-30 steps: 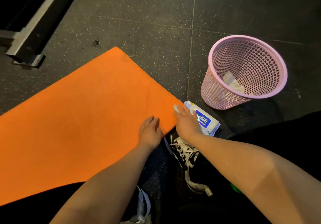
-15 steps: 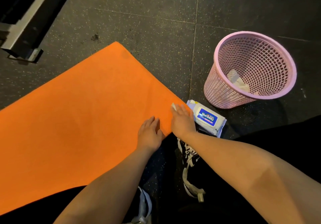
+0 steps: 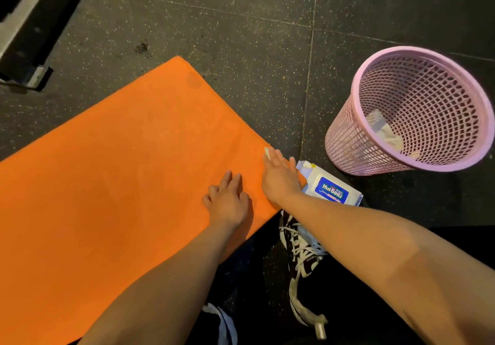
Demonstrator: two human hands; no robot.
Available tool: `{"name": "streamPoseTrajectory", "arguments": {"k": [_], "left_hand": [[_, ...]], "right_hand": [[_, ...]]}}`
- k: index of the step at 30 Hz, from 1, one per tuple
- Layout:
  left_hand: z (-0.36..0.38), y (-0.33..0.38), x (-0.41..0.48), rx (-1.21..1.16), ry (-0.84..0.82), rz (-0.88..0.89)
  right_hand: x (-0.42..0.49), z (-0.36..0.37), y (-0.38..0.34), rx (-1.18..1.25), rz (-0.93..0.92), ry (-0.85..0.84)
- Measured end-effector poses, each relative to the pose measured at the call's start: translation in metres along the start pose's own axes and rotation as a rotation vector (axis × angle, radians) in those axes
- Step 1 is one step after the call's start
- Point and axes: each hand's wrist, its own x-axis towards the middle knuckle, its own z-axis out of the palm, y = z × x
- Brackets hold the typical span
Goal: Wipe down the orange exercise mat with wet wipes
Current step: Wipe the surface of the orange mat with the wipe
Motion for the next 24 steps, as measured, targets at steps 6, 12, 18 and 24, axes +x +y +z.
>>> {"name": "streamPoseTrajectory", "arguments": {"k": [6,12,18,24], "left_hand": [[0.005,-0.007,0.005,-0.039,-0.001,0.007],[0.006,-0.005,0.003,-0.010,0.007,0.005],[0.005,-0.004,-0.002,-0.040,0.008,0.019],[0.005,-0.014,-0.013,0.028,-0.047,0.089]], "right_hand": [[-0.003,0.011,-0.022,-0.005,-0.333,-0.080],[0.017,-0.005,0.011,0.028,0.041,0.019],[-0.020,0.011,-0.016,0.008,-0.280,-0.054],[-0.018,-0.002,0.015,-0.038,-0.164,-0.015]]}}
